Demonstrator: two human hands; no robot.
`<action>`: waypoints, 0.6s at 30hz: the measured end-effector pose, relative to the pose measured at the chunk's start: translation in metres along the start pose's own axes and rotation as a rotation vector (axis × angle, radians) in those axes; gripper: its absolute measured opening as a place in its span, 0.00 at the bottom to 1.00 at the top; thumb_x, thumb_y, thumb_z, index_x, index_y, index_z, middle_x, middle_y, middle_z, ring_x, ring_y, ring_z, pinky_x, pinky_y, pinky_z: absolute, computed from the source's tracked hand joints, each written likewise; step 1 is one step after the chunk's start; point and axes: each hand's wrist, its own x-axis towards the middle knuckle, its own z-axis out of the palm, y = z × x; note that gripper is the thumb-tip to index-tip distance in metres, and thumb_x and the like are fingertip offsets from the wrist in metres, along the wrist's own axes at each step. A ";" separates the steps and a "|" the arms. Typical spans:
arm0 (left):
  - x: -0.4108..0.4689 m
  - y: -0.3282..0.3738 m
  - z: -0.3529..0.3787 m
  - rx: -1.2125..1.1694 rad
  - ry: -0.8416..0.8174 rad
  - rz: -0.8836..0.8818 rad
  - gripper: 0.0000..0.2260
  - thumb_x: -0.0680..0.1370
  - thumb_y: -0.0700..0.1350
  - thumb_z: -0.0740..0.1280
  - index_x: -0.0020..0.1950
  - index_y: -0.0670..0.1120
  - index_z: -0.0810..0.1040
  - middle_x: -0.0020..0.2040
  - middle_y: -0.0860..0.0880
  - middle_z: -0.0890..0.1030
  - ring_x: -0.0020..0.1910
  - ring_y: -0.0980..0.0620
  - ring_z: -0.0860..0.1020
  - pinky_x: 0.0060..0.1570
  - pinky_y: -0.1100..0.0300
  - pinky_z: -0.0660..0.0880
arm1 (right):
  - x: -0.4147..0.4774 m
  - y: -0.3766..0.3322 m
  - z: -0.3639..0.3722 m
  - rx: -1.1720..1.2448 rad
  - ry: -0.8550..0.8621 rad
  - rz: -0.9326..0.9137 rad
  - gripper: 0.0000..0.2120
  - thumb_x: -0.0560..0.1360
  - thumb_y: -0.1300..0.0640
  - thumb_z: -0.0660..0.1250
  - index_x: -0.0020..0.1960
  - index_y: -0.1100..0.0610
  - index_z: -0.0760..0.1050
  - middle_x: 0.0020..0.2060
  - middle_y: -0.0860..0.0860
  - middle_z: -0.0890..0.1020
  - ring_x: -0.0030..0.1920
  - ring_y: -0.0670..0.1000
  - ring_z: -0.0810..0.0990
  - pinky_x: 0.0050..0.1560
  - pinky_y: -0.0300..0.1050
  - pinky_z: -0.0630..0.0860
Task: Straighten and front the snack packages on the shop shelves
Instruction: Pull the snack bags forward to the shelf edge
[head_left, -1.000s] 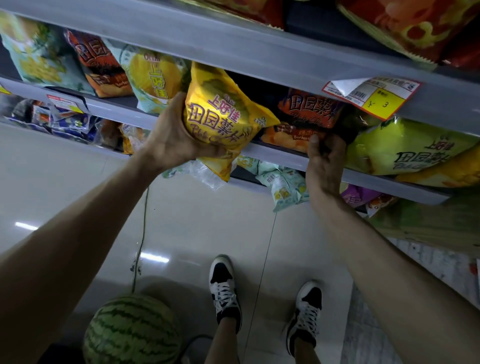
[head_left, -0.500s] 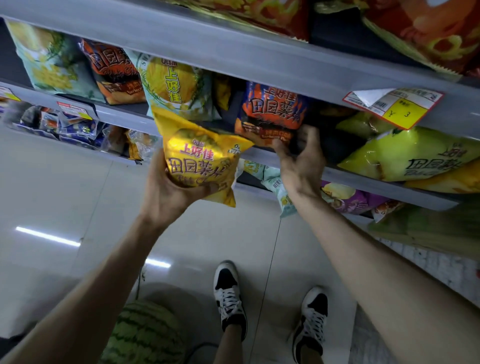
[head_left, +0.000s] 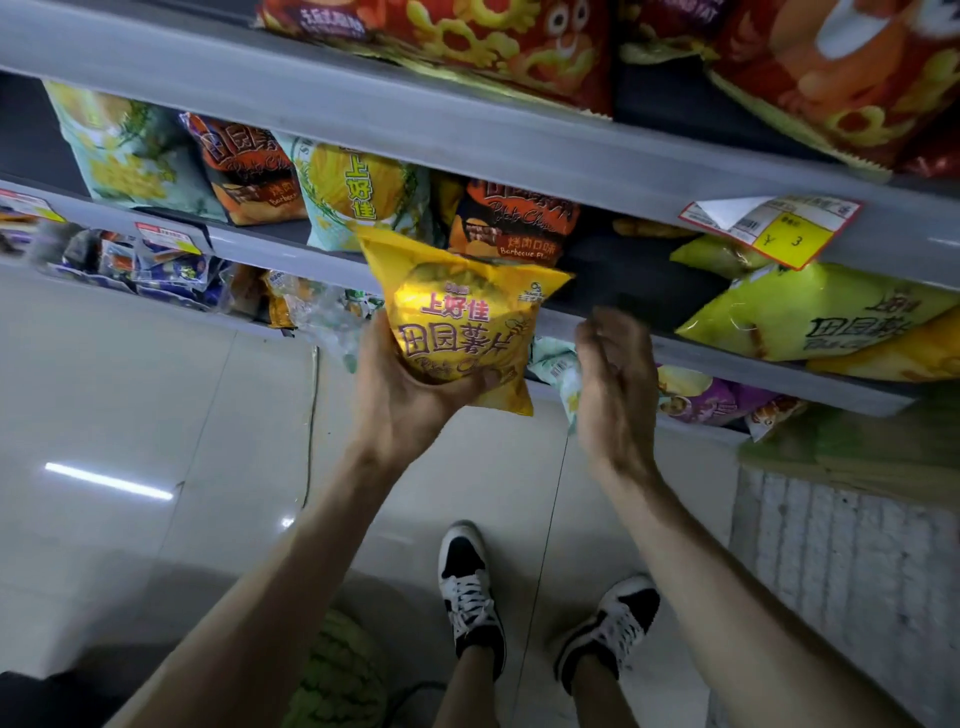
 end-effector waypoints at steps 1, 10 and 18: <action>0.000 0.003 0.013 0.042 -0.016 0.020 0.40 0.57 0.54 0.88 0.65 0.50 0.75 0.58 0.45 0.84 0.55 0.45 0.85 0.51 0.41 0.84 | -0.013 0.001 -0.009 0.001 -0.034 -0.011 0.20 0.80 0.44 0.64 0.68 0.52 0.74 0.64 0.47 0.81 0.62 0.44 0.79 0.53 0.33 0.74; 0.004 0.065 0.136 0.183 -0.072 0.189 0.40 0.60 0.60 0.86 0.64 0.47 0.74 0.59 0.50 0.75 0.59 0.50 0.74 0.52 0.58 0.73 | -0.004 0.022 -0.060 -0.092 0.171 -0.083 0.22 0.81 0.49 0.64 0.73 0.55 0.72 0.66 0.51 0.74 0.65 0.55 0.75 0.65 0.57 0.75; 0.031 0.074 0.179 0.113 -0.094 0.212 0.38 0.63 0.54 0.86 0.66 0.48 0.70 0.61 0.49 0.78 0.58 0.53 0.77 0.51 0.67 0.75 | 0.033 0.028 -0.068 -0.063 0.011 -0.118 0.24 0.84 0.55 0.63 0.79 0.56 0.65 0.74 0.55 0.72 0.71 0.53 0.73 0.66 0.37 0.73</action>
